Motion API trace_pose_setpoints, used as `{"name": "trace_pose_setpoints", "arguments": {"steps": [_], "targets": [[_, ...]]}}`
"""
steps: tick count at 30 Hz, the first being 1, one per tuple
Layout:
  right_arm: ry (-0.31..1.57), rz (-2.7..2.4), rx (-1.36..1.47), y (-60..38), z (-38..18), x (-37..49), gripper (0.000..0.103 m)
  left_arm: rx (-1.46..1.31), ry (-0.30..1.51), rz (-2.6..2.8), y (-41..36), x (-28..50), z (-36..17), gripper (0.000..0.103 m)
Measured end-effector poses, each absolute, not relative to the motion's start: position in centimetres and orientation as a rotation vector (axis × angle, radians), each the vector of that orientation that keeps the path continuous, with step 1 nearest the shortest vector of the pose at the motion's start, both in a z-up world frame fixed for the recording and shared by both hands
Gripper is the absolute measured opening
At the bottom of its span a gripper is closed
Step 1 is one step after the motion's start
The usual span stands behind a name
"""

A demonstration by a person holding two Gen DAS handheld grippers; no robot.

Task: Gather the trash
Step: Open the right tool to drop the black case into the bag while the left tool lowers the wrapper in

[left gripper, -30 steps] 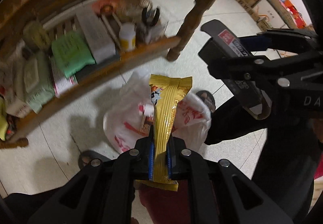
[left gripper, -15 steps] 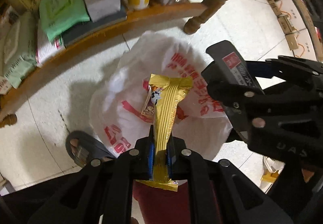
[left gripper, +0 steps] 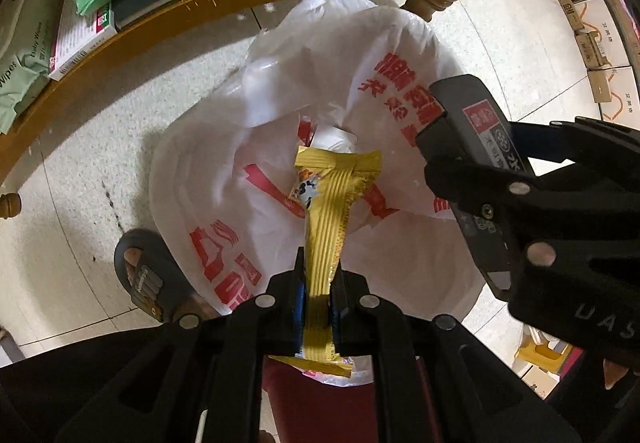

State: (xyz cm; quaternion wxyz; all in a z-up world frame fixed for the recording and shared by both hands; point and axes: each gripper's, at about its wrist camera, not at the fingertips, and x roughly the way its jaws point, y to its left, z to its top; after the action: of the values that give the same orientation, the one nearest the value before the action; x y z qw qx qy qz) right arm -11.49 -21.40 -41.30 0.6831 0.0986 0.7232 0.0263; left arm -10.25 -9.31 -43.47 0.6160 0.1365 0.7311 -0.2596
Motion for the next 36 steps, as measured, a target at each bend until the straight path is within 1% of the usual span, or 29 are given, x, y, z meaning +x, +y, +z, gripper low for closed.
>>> {"name": "trace_pose_setpoints", "arguments": {"steps": [4,5,6,7,9,10,11,12,13,14,23,26,32,36], "targets": [[1.635,0.048,0.239,-21.4,-42.1,-11.3,0.052,0.311,1.689,-0.594,-9.3,-10.1,-43.7,0.011],[1.638,0.048,0.242,-21.5,-42.2,-11.4,0.052,0.310,1.691,-0.588,-9.2,-10.1,-43.8,0.015],[1.642,0.051,0.248,-21.5,-42.3,-11.4,0.053,0.308,1.693,-0.585,-9.3,-10.0,-43.9,0.025],[1.645,0.054,0.254,-21.5,-42.4,-11.4,0.055,0.306,1.695,-0.584,-9.3,-9.9,-43.9,0.030],[1.637,0.047,0.247,-21.6,-42.2,-11.4,0.065,0.304,1.696,-0.588,-9.3,-9.9,-43.9,0.050],[1.632,0.042,0.249,-21.7,-42.1,-11.4,0.067,0.302,1.694,-0.590,-9.4,-10.0,-43.8,0.054],[1.629,0.039,0.260,-21.8,-42.1,-11.4,0.068,0.296,1.694,-0.594,-9.4,-10.0,-43.7,0.057],[1.628,0.035,0.263,-21.9,-42.1,-11.4,0.068,0.291,1.694,-0.593,-9.3,-10.0,-43.6,0.057],[1.627,0.029,0.260,-21.9,-42.0,-11.4,0.068,0.284,1.691,-0.587,-9.4,-10.0,-43.6,0.060],[1.627,0.026,0.257,-22.0,-42.1,-11.5,0.068,0.281,1.690,-0.583,-9.3,-9.9,-43.5,0.065],[1.621,0.019,0.265,-22.3,-41.7,-11.6,0.069,0.250,1.680,-0.566,-8.9,-9.6,-43.1,0.066],[1.605,0.007,0.261,-22.5,-41.0,-11.7,0.075,0.232,1.658,-0.554,-8.6,-9.3,-42.3,0.069],[1.557,0.008,0.262,-23.0,-38.6,-11.6,0.076,0.244,1.566,-0.547,-8.9,-8.6,-39.5,0.078],[1.542,0.001,0.224,-22.7,-37.7,-11.6,0.076,0.278,1.524,-0.518,-8.8,-8.4,-38.5,0.080]]}}
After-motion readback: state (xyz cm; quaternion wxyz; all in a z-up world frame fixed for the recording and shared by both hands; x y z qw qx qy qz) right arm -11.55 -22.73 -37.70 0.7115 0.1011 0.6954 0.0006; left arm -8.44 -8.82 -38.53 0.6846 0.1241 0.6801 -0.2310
